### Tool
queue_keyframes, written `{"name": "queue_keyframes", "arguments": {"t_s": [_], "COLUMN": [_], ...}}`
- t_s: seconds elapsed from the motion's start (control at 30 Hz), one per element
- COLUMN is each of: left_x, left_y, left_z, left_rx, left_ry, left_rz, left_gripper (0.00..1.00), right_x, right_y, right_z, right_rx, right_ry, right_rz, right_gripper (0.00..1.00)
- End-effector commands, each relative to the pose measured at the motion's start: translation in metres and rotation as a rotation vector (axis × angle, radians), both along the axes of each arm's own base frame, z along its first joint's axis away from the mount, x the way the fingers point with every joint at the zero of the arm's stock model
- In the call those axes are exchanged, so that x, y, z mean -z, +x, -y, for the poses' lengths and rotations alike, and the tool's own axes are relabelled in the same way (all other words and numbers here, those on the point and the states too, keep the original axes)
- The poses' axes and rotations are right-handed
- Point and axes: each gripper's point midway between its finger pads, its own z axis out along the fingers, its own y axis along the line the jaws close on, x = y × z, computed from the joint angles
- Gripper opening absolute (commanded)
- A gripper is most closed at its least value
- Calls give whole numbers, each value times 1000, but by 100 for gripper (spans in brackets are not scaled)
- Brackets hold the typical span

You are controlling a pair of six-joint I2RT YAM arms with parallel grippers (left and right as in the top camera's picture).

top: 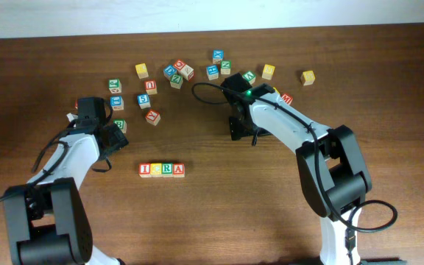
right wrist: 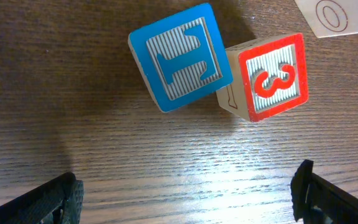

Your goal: Spell out ICRA

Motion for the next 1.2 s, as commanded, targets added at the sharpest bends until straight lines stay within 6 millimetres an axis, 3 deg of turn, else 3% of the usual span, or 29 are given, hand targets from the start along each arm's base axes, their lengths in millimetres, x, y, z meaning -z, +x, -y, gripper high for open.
{"name": "queue_keyframes", "arguments": {"t_s": [0.0, 0.23, 0.37, 0.47, 0.6, 0.8, 0.97, 1.17], "left_x": [0, -7, -58, -109, -164, -227, -252, -240], "left_y": [2, 3, 11, 12, 5, -14, -25, -29], "left_z": [-1, -1, -1, -2, -1, 1, 2, 3], "left_rx": [-3, -3, -2, -3, -3, -2, -2, -2], "left_ry": [-1, 1, 16, 31, 47, 66, 74, 69], "left_rz": [1, 19, 162, 304, 456, 640, 716, 669], "left_gripper": [99, 99, 99, 99, 99, 99, 99, 99], "right_x": [-11, -11, -11, -11, -11, -11, -11, -11], "right_y": [1, 1, 1, 1, 1, 1, 1, 1], "right_z": [4, 4, 4, 4, 4, 4, 4, 4], "right_rx": [5, 5, 5, 5, 5, 5, 5, 5], "right_ry": [-7, -7, -7, -7, -7, -7, -7, -7], "right_rz": [28, 28, 28, 28, 28, 28, 28, 28], "right_gripper": [98, 98, 98, 98, 98, 98, 98, 98]}}
